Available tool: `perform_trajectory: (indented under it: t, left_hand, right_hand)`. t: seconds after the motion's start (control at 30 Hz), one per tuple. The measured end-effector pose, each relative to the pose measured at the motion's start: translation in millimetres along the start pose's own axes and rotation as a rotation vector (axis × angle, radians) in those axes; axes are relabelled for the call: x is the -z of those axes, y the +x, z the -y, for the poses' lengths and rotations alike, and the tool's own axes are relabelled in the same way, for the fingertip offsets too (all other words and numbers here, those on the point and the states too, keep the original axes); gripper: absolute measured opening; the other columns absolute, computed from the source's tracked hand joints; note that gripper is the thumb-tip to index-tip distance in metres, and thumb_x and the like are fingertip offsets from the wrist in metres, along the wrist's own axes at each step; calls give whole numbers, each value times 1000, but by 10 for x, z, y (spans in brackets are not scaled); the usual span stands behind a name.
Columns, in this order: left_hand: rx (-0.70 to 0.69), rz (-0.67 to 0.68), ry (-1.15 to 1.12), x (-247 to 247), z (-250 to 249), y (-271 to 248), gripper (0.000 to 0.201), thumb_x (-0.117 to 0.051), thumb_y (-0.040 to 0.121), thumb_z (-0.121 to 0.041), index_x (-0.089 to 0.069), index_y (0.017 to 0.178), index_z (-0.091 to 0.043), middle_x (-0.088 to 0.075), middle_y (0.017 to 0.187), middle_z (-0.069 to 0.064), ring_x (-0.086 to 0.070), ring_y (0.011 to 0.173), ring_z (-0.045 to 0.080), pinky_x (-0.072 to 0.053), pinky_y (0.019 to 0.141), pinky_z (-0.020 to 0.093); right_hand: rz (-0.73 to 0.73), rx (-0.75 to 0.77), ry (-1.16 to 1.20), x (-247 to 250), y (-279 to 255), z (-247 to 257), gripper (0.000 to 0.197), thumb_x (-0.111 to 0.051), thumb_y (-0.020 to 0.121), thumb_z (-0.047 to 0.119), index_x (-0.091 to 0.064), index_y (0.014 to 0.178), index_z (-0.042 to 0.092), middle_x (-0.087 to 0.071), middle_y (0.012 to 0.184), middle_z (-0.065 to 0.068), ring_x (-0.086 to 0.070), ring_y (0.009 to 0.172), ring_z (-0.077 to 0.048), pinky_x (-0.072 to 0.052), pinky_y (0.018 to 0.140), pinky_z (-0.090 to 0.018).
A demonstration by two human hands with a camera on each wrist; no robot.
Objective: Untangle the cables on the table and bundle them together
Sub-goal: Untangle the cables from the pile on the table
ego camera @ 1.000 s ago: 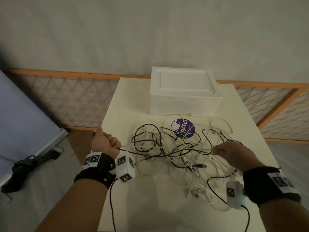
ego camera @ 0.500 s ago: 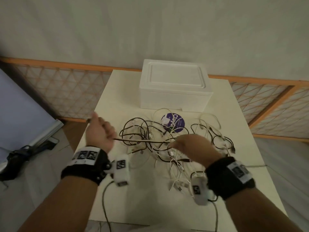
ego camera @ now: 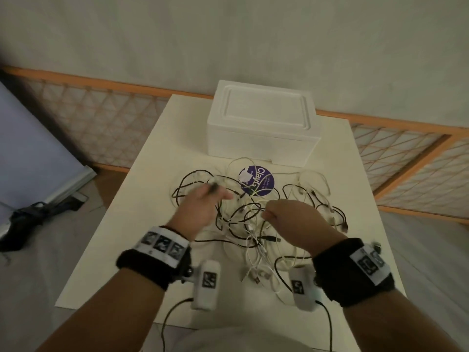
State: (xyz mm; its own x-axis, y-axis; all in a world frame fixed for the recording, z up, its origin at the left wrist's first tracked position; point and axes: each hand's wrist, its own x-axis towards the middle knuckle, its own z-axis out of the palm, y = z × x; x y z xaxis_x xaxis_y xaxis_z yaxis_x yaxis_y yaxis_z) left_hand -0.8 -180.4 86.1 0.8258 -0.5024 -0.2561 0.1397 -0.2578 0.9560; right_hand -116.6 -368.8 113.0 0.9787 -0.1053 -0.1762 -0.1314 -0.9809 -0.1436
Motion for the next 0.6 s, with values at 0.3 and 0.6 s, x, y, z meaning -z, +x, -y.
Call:
perform_trajectory:
  t: [0.3, 0.6]
  left_hand:
    - [-107, 203, 377, -244, -206, -53, 46, -50, 86, -59, -65, 73, -17, -53, 56, -5, -45, 48, 6, -36, 53, 22]
    - [168, -337, 48, 518, 169, 175, 49, -64, 82, -56, -55, 61, -13, -38, 47, -1, -28, 39, 16, -22, 46, 23]
  right_hand:
    - [-163, -44, 103, 156, -126, -218, 38, -29, 96, 53, -49, 104, 21, -67, 83, -5, -64, 79, -29, -44, 64, -33]
    - [-325, -454, -66, 127, -536, -1309, 39, -33, 97, 49, -47, 81, 16, -41, 53, 5, -57, 62, -31, -34, 52, -30]
